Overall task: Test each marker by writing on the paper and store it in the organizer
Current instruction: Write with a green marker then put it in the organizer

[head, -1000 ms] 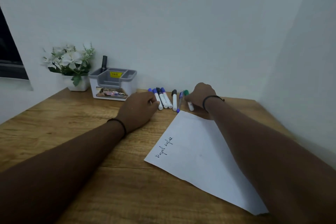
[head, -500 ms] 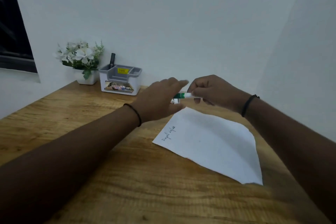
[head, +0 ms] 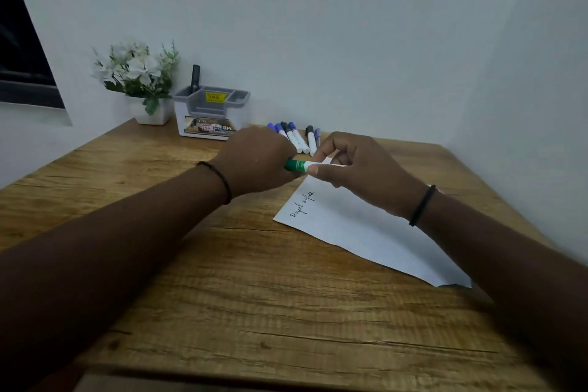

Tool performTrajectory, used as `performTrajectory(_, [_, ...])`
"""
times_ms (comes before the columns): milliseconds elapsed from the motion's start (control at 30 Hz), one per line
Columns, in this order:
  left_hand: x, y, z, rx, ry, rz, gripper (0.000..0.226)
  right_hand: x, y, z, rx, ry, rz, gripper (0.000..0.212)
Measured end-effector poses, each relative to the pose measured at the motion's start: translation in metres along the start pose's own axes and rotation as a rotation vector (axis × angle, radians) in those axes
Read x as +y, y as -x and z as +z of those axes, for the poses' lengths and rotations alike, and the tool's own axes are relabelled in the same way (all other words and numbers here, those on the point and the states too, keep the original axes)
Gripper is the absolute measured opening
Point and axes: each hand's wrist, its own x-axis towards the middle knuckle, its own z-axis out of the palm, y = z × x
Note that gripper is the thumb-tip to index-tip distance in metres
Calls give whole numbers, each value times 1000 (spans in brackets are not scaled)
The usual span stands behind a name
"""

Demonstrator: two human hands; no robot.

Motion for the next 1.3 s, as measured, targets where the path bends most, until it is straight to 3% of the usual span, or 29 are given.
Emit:
performTrajectory(100, [-1,0,2,-52,-86,-2,26,0,0,3,3,-51,32,21])
performTrajectory(233, [3,-7,1,-29,-120,53,24,-6,1,0,-63,-316,280,17])
performTrajectory(333, [-32,0,-8,-49,-148,-143,25,-2,11,-9,-55,-496,426,25])
performTrajectory(433, [-58,15,-5,68,-96,-254,39,4,16,-17,0,-494,432,23])
performTrajectory(500, [-42,12,-3,73,-22,-234,40,4,11,-13,-12,-500,391,9])
performTrajectory(567, [-22,3,-2,62,111,-231,44,1,7,-10,-45,-567,325,16])
performTrajectory(733, [-11,5,6,-131,505,-161,43,2,14,-28,-140,-905,208,41])
performTrajectory(867, [-13,11,4,-295,736,-105,11,5,18,-32,-19,-869,209,20])
performTrajectory(967, [-17,13,-2,-423,782,-75,35,9,20,-22,40,-809,308,32])
performTrajectory(1133, [-14,14,-17,-613,756,5,55,7,30,-4,-268,-799,392,39])
performTrajectory(1300, [-16,11,-16,-712,652,39,60,6,33,3,-131,-724,400,20])
